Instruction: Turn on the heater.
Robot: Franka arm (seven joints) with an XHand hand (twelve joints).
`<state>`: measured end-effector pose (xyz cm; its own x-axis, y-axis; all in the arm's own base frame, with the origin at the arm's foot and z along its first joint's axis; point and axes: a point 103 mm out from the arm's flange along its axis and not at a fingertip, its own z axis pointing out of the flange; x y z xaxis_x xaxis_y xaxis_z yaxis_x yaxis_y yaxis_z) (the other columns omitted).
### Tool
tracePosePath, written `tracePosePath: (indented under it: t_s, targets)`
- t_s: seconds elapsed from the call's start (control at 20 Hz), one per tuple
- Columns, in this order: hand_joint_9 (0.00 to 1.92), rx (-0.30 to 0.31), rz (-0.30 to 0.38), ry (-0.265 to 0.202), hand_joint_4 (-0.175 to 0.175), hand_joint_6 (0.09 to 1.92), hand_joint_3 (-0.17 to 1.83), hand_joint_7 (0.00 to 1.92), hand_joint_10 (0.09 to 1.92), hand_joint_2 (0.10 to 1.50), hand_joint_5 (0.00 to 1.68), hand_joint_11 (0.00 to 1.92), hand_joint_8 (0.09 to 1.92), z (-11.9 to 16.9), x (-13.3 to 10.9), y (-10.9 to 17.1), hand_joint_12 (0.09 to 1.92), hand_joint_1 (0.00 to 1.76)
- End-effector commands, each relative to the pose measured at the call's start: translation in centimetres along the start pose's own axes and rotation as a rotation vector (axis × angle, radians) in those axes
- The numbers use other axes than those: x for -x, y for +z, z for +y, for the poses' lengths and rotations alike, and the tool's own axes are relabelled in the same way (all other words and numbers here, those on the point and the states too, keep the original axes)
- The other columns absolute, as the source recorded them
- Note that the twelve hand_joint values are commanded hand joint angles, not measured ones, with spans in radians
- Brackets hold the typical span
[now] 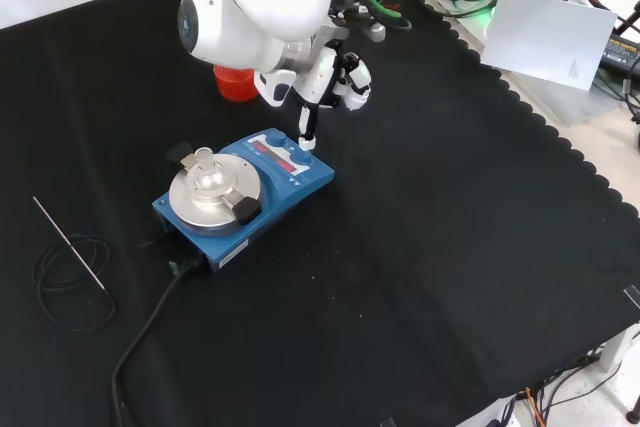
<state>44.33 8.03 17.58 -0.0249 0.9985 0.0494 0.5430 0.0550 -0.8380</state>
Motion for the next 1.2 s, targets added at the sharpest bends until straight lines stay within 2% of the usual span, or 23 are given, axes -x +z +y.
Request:
tracePosePath:
  t_s: [0.05, 0.9, 1.2]
  targets:
    - [1.71, -0.01, 0.005, -0.006, -0.033, 0.09, 1.11, 1.62, 1.48, 0.61, 0.26, 1.62, 1.61, 0.5, 0.2, 0.0, 1.48, 1.44]
    - [1.71, -0.011, 0.009, -0.003, -0.034, 0.09, 1.12, 1.62, 1.48, 0.61, 0.26, 1.62, 1.61, 1.4, 0.5, 0.4, 1.48, 1.45]
    - [1.71, -0.001, -0.015, 0.017, -0.034, 0.09, 1.12, 1.62, 1.49, 0.61, 0.27, 1.62, 1.61, 1.5, 0.7, 0.5, 1.48, 1.45]
